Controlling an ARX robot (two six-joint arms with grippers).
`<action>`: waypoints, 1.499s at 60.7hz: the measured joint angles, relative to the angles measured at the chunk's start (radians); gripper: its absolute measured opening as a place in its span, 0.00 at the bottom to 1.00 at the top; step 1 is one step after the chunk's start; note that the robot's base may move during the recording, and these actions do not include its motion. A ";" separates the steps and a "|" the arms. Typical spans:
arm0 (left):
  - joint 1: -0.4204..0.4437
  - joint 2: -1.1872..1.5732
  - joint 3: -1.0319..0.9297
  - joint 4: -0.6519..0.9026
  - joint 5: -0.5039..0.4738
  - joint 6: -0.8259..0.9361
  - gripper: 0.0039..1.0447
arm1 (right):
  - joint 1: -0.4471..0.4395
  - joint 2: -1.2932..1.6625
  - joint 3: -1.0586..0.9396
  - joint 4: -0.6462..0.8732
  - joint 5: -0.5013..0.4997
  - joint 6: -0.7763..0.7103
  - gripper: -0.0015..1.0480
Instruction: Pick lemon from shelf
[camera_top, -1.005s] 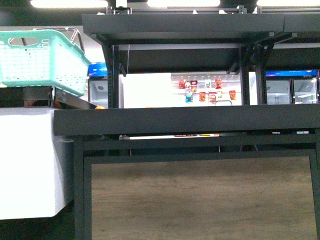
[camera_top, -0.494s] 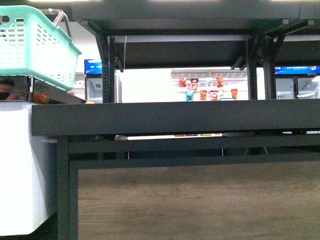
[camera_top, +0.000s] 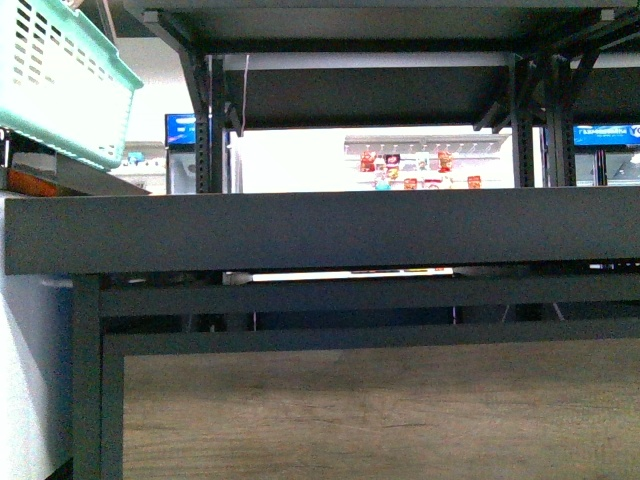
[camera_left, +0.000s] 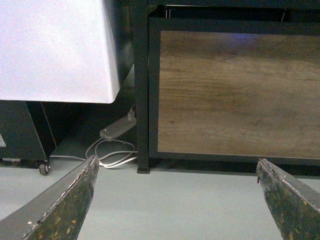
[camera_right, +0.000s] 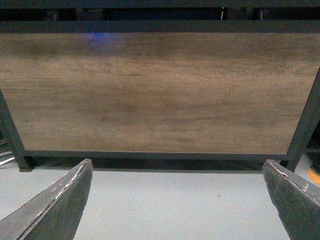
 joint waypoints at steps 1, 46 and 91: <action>0.000 0.000 0.000 0.000 0.000 0.000 0.93 | 0.000 0.000 0.000 0.000 0.000 0.000 0.98; 0.000 0.000 0.000 0.000 0.000 0.000 0.93 | 0.000 0.000 0.000 0.000 0.000 0.000 0.98; 0.000 0.000 0.000 0.000 0.000 0.000 0.93 | 0.000 0.000 0.000 0.000 0.000 0.000 0.98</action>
